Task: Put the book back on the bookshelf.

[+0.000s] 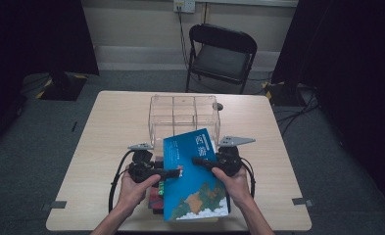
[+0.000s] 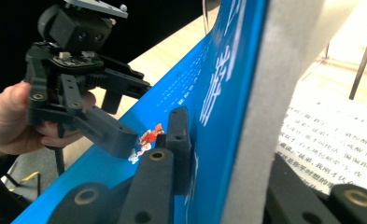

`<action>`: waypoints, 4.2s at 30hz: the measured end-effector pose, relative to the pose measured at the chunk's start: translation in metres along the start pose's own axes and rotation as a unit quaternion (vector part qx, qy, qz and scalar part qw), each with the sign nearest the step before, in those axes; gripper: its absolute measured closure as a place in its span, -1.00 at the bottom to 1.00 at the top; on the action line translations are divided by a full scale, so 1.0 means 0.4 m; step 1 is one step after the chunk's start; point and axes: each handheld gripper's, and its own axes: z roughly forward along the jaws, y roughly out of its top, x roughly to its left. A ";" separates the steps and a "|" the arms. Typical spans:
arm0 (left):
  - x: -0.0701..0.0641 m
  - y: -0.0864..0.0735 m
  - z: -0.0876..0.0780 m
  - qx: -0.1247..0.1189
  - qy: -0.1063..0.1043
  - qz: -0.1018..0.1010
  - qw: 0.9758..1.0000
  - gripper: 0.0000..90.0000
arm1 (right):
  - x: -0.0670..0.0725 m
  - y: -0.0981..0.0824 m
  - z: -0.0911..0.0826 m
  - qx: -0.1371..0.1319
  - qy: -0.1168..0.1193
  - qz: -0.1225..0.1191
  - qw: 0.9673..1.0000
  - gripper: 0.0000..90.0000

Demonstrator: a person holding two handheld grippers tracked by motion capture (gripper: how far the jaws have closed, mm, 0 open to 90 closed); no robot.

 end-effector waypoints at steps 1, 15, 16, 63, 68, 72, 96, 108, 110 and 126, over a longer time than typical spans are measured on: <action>0.000 0.000 0.000 0.000 0.000 0.000 1.000 -0.59 | 0.000 0.000 0.000 0.000 0.000 0.000 1.000 0.74; -0.004 0.014 -0.015 -0.018 -0.042 -0.002 0.999 -0.38 | 0.025 0.013 -0.033 -0.032 0.008 -0.014 0.999 0.76; -0.004 0.015 -0.009 -0.018 -0.047 -0.004 0.999 -0.39 | 0.027 0.013 -0.033 -0.032 0.007 -0.013 0.999 0.76; -0.141 0.166 -0.098 -0.124 -0.001 0.149 0.981 0.29 | 0.112 0.150 -0.103 -0.122 -0.051 -0.096 0.987 0.82; -0.154 0.136 -0.109 -0.130 -0.006 0.172 0.976 0.30 | 0.102 0.128 -0.106 -0.112 -0.018 -0.085 0.990 0.77; -0.187 0.124 -0.110 -0.127 0.003 0.190 0.974 0.27 | 0.108 0.114 -0.129 -0.102 -0.005 -0.072 0.992 0.70; -0.251 0.082 -0.108 -0.151 -0.014 0.236 0.960 0.29 | 0.059 0.028 -0.222 -0.103 -0.056 -0.063 0.991 -0.13; -0.252 0.079 -0.107 -0.153 -0.018 0.219 0.964 0.27 | 0.053 0.029 -0.191 -0.071 -0.067 -0.069 0.993 -0.23; -0.253 0.079 -0.104 -0.153 -0.008 0.224 0.962 0.28 | 0.054 0.031 -0.190 -0.069 -0.070 -0.072 0.993 -0.20; -0.285 0.082 -0.064 -0.143 0.036 0.249 0.957 0.15 | 0.053 0.030 -0.198 -0.063 -0.075 -0.080 0.992 -0.04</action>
